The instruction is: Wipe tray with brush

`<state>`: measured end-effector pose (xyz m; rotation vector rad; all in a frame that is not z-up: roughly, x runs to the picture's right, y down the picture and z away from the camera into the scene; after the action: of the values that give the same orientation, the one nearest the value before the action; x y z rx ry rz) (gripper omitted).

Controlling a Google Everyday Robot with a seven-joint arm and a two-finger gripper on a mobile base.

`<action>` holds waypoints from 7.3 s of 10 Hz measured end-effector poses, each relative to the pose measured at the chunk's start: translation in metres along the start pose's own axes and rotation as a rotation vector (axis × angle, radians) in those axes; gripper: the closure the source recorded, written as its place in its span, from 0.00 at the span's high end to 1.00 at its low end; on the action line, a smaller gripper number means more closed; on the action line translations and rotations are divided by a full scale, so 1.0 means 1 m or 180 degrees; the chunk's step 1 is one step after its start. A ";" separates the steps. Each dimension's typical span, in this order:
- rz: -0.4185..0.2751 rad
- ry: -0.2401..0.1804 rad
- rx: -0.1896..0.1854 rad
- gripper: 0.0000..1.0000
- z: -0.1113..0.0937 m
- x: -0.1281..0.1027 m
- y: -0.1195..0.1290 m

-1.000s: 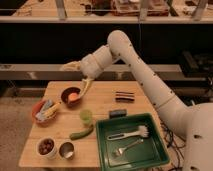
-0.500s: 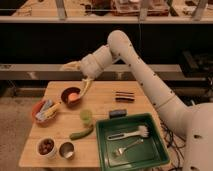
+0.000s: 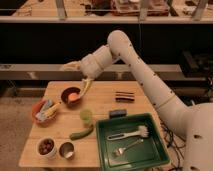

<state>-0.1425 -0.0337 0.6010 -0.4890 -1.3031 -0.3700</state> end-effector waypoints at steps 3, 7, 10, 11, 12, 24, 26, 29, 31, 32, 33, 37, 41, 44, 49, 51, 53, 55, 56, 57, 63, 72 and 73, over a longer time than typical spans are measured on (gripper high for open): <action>0.0013 0.0037 -0.0014 0.80 0.000 0.000 0.001; 0.0272 0.1078 -0.0388 0.80 -0.025 0.017 0.037; 0.0470 0.2117 -0.0717 0.80 -0.073 0.028 0.090; 0.0522 0.2363 -0.0777 0.80 -0.089 0.032 0.108; 0.0556 0.2549 -0.0813 0.80 -0.100 0.034 0.121; 0.0860 0.2815 -0.0897 0.80 -0.121 0.049 0.178; 0.0902 0.2784 -0.0928 0.80 -0.111 0.059 0.186; 0.1024 0.2733 -0.0970 0.80 -0.097 0.077 0.206; 0.1174 0.2720 -0.1018 0.80 -0.082 0.094 0.236; 0.1267 0.2725 -0.1048 0.80 -0.068 0.110 0.259; 0.1352 0.2732 -0.1069 0.80 -0.057 0.125 0.280; 0.1621 0.2756 -0.1062 0.80 -0.023 0.176 0.353; 0.1613 0.2752 -0.1049 0.80 -0.021 0.177 0.352; 0.1675 0.2768 -0.1093 0.80 -0.022 0.187 0.352; 0.1923 0.2876 -0.0933 0.80 -0.049 0.245 0.361; 0.1900 0.2918 -0.0866 0.80 -0.054 0.248 0.358; 0.1873 0.2939 -0.0846 0.80 -0.046 0.253 0.362; 0.1865 0.2956 -0.0836 0.80 -0.040 0.256 0.364; 0.1880 0.2986 -0.0786 0.74 -0.036 0.256 0.365; 0.1892 0.3015 -0.0767 0.67 -0.036 0.257 0.366; 0.1952 0.3103 -0.0692 0.05 -0.031 0.261 0.377; 0.1792 0.2442 -0.0262 0.01 -0.071 0.203 0.332; 0.1721 0.2247 -0.0205 0.01 -0.075 0.191 0.322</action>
<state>0.1308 0.1998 0.7297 -0.6653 -0.4481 -0.1056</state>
